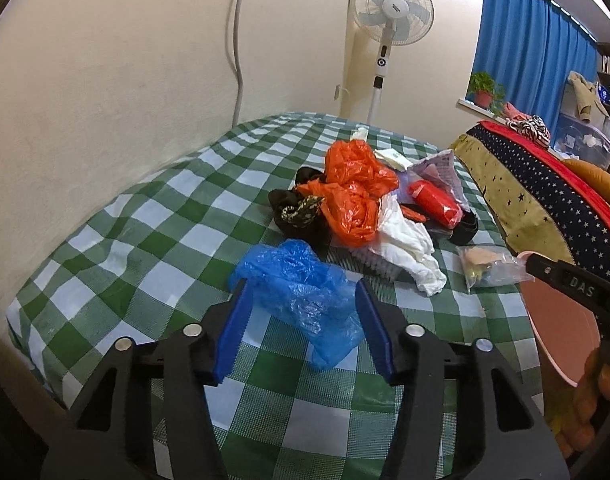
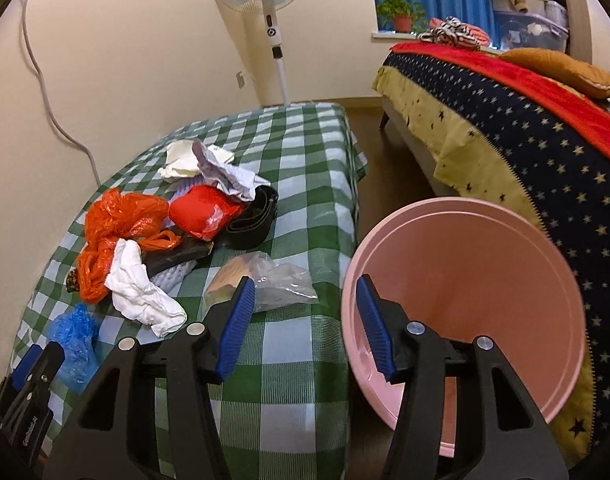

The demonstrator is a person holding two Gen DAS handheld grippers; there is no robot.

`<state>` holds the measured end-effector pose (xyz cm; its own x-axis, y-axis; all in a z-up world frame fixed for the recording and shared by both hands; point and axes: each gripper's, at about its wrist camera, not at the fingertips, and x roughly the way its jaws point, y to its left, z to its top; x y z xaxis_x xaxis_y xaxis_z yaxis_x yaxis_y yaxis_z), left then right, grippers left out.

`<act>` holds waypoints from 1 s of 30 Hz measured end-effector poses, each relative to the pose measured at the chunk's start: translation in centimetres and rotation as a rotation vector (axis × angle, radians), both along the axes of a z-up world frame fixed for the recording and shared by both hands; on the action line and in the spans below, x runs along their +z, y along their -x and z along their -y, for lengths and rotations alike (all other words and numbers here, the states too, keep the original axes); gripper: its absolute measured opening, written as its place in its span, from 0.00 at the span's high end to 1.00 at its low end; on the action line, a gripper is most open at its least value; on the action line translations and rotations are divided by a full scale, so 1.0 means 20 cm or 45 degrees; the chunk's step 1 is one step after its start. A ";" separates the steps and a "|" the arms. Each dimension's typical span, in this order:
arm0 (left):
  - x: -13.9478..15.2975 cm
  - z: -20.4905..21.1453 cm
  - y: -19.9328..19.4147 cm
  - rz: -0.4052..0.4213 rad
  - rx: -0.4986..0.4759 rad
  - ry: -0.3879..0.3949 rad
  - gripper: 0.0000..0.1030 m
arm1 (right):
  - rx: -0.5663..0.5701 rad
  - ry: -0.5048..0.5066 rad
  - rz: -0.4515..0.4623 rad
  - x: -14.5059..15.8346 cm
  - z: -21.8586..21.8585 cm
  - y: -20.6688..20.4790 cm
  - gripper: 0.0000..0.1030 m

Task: Collect trash
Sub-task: 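Grasp the blue plastic bag with the left gripper while the right gripper grasps the clear bag, then carry the blue bag and clear bag over the pink bin with both grippers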

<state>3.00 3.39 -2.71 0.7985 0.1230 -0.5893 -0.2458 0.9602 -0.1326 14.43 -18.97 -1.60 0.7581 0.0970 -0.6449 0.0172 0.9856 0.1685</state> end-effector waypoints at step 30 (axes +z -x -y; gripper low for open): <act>0.10 0.02 0.07 0.057 -0.122 0.044 0.99 | 0.141 0.001 0.122 0.16 -0.04 0.18 0.98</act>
<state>1.60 2.90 -0.68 0.8313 0.0249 -0.5553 -0.1460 0.9737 -0.1749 10.77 -18.13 1.55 0.8008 0.1827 -0.5703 -0.1077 0.9807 0.1630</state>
